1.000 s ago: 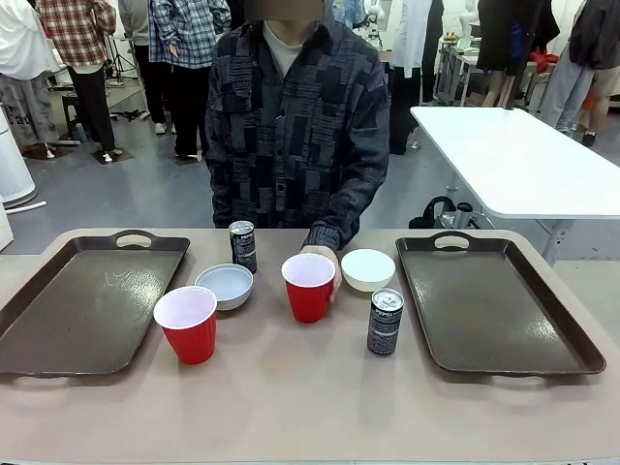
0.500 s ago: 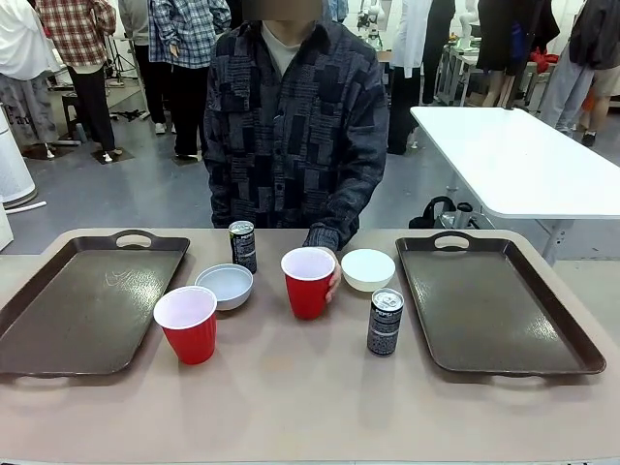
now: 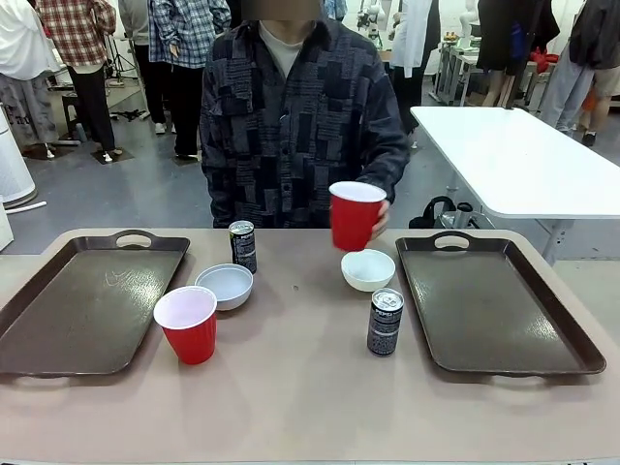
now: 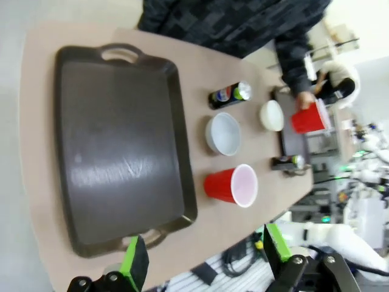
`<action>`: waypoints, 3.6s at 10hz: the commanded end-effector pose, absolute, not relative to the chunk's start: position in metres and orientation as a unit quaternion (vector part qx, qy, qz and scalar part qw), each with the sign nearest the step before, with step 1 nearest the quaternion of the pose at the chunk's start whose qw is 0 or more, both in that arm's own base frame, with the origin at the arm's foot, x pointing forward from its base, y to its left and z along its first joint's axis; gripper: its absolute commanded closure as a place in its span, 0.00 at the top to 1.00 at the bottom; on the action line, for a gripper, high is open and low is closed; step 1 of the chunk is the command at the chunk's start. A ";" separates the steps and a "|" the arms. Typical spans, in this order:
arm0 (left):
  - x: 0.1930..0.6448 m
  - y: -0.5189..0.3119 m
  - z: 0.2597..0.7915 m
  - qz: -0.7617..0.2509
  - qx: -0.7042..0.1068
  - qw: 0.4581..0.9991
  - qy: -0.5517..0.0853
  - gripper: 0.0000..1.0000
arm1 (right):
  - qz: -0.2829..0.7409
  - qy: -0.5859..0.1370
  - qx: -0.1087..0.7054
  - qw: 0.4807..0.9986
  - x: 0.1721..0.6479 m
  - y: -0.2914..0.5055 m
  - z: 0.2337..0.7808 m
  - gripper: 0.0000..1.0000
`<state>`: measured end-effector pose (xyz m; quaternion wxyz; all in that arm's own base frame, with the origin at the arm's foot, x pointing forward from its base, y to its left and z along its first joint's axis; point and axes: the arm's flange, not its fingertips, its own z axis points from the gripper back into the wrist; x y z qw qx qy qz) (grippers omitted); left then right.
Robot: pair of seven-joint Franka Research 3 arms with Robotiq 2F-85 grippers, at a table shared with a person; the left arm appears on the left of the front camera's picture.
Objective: Prepare tableware on both trays.
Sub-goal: Pick up a Picnic Bowl from the table and place it on a Handle tray.
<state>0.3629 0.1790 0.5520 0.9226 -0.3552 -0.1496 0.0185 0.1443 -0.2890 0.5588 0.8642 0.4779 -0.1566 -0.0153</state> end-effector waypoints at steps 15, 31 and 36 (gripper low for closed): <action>0.475 -0.163 0.423 -0.176 -0.083 0.978 -0.070 1.00 | -0.009 -0.165 0.487 0.858 0.143 -0.290 0.561 1.00; 0.512 -0.219 0.346 -0.194 -0.001 0.978 -0.075 0.27 | -0.009 -0.165 0.487 0.858 0.143 -0.290 0.561 1.00; 0.513 -0.217 0.353 -0.175 0.000 0.982 -0.066 0.00 | -0.009 -0.165 0.487 0.858 0.143 -0.290 0.561 1.00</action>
